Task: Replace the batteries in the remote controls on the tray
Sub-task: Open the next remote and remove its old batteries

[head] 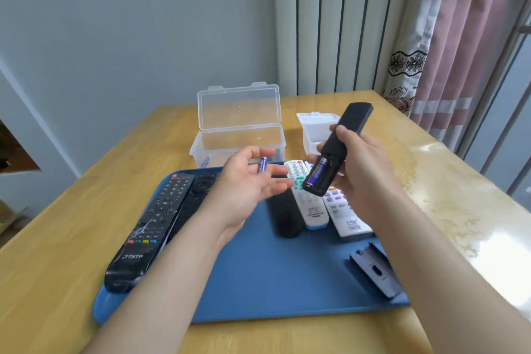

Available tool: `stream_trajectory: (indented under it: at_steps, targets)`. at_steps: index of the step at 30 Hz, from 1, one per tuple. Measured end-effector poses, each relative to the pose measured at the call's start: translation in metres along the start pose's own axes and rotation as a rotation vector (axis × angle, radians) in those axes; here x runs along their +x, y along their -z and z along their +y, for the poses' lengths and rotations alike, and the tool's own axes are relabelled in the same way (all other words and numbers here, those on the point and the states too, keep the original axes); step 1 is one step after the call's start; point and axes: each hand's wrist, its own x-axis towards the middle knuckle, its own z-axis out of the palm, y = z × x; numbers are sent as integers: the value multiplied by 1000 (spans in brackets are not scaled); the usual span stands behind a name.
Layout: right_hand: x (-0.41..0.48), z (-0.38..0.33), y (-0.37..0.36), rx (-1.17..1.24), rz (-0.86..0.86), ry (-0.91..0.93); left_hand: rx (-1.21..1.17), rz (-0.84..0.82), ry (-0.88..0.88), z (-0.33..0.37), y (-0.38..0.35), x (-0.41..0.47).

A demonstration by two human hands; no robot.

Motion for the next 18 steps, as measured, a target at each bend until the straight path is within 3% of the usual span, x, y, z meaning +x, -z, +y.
stream_trajectory:
  at_steps: [2,6,10,15,18]
  targets:
    - [7,-8,12,43,21,3,145,-38,-48,7,-16,21]
    - [28,-21,35,15,29,-21,663,56,-311,15,-53,85]
    - [54,-31,56,-91,78,-40,1087,24,-304,15,-81,131]
    - [73,-27,63,-79,128,2,1129,-10,-336,13,-87,142]
    - [73,-26,55,44,76,-32,735,48,-461,16,-83,106]
